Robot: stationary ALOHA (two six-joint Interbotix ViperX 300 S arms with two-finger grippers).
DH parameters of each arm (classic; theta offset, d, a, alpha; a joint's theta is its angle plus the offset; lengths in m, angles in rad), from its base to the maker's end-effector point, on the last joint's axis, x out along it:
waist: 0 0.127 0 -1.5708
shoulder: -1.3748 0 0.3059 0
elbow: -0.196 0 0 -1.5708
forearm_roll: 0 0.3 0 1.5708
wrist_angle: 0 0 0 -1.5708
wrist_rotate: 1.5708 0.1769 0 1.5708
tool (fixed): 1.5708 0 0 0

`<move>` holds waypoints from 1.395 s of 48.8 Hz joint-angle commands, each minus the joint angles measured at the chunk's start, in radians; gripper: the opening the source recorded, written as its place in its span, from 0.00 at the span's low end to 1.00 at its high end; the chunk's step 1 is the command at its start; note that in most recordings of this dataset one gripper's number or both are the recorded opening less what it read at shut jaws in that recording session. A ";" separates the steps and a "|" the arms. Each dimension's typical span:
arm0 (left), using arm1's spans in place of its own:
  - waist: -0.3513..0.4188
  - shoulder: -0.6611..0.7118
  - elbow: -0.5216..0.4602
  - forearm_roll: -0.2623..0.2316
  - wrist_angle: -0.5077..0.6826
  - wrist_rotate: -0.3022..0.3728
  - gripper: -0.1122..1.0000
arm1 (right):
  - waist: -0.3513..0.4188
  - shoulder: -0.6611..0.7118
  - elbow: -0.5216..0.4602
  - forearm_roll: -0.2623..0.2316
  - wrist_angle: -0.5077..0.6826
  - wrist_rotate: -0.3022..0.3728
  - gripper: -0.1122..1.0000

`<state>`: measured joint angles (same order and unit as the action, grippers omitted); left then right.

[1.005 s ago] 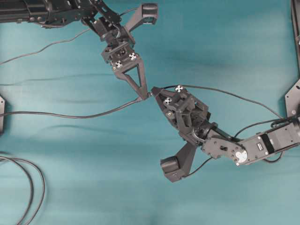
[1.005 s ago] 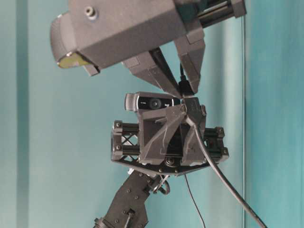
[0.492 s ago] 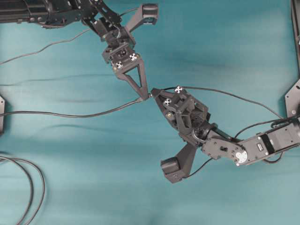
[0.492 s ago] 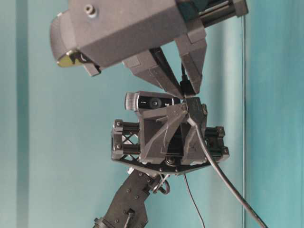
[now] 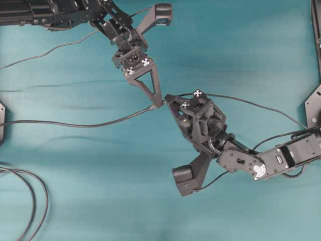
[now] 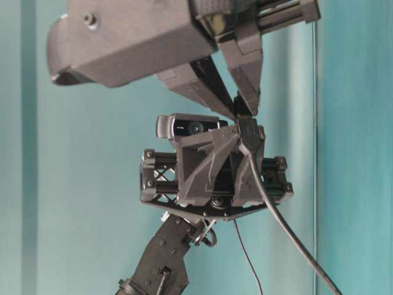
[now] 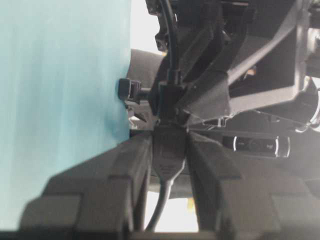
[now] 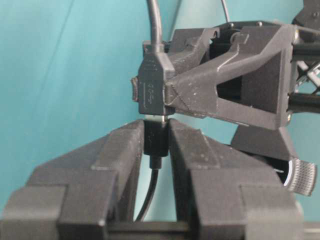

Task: Insert the USB using both arms.
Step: 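Open the right gripper and pull it away from the plug, then lower the joined cables with the left gripper and release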

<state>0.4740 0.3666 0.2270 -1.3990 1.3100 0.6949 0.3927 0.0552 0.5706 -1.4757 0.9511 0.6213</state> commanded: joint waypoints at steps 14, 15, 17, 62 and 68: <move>-0.002 -0.029 0.000 -0.015 0.003 -0.014 0.31 | 0.038 -0.014 -0.014 -0.003 0.181 0.064 0.76; 0.002 -0.031 0.003 -0.014 0.003 -0.014 0.31 | 0.044 -0.017 -0.014 -0.003 0.189 0.072 0.76; 0.002 -0.034 0.014 -0.011 -0.002 -0.014 0.31 | 0.057 -0.018 -0.017 0.003 0.201 0.084 0.76; -0.275 -0.104 0.064 0.612 -0.637 -0.152 0.31 | 0.103 -0.345 0.067 0.348 0.123 0.959 0.76; -0.304 -0.083 0.066 0.699 -0.692 -0.187 0.31 | 0.101 -0.396 0.112 0.348 0.123 1.060 0.76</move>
<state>0.1887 0.2884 0.3007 -0.7409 0.6473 0.5323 0.4970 -0.2976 0.6765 -1.1244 1.0753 1.6322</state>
